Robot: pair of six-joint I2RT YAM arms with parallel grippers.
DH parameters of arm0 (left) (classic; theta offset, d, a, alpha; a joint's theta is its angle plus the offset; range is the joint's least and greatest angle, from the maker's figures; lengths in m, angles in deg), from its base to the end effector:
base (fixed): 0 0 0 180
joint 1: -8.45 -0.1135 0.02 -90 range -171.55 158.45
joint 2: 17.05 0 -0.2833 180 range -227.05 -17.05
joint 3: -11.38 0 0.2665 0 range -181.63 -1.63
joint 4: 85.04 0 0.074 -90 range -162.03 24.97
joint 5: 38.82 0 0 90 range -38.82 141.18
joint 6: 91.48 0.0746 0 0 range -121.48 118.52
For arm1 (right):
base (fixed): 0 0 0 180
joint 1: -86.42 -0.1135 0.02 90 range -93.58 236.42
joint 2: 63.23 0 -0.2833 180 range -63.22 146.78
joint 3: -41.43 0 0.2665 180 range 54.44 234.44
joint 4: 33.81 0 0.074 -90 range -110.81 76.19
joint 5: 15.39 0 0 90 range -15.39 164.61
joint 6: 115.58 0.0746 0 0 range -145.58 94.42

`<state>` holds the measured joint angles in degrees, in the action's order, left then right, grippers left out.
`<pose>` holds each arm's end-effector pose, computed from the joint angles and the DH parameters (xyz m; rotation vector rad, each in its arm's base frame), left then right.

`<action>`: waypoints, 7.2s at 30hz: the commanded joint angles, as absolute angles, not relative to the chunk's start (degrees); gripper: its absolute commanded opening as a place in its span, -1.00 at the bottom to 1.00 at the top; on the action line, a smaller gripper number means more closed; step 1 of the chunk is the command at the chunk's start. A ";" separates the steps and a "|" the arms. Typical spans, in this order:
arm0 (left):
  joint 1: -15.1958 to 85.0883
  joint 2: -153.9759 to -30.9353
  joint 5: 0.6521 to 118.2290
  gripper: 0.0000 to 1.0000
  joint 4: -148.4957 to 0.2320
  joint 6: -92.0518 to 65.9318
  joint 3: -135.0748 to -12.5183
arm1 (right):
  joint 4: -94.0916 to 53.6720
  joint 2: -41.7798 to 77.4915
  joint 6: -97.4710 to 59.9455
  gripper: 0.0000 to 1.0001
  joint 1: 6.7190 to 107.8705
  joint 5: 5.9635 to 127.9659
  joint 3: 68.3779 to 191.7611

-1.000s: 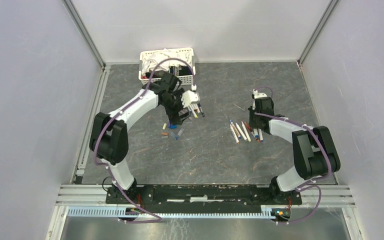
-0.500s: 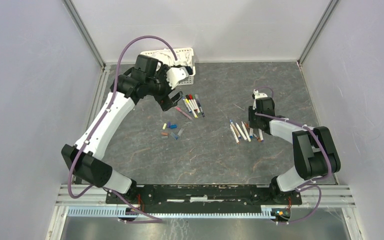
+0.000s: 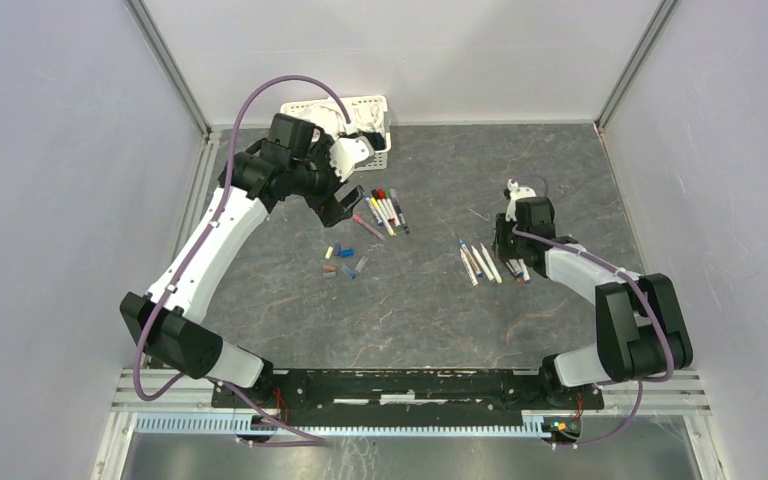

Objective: Open the pen caps
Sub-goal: Place the pen at the center of the board, then pick up the pen from the center of the board, then open the pen cap from the pen, then place the pen cap at the center of the board, then place the pen at the center of the board.

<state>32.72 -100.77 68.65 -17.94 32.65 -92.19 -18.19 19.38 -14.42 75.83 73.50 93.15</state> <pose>0.2991 -0.1594 0.3790 1.2754 1.9911 -0.2819 0.3089 0.0592 0.1498 0.0027 2.3920 0.2028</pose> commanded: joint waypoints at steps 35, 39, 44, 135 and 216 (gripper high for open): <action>23.12 -91.97 67.69 1.00 -23.12 29.14 -83.41 | -10.16 54.43 -16.88 -0.40 55.23 73.37 141.68; 23.12 -91.44 68.13 1.00 -23.47 28.52 -80.81 | -8.85 59.39 -16.55 -0.40 54.49 72.78 146.85; 23.12 -90.81 69.77 1.00 -23.57 28.14 -78.17 | -8.37 62.34 -15.78 -0.45 54.08 73.73 148.18; 47.38 -98.67 68.45 -0.95 -15.96 70.00 -72.78 | -30.08 34.90 1.64 -1.00 45.98 20.16 114.74; 27.34 -101.18 61.58 1.00 -19.81 34.94 -88.54 | -13.95 19.48 -13.80 -0.34 64.09 77.64 106.06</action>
<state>27.74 -99.50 62.56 -20.74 32.96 -85.22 -12.88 15.47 -14.66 68.40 78.35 99.76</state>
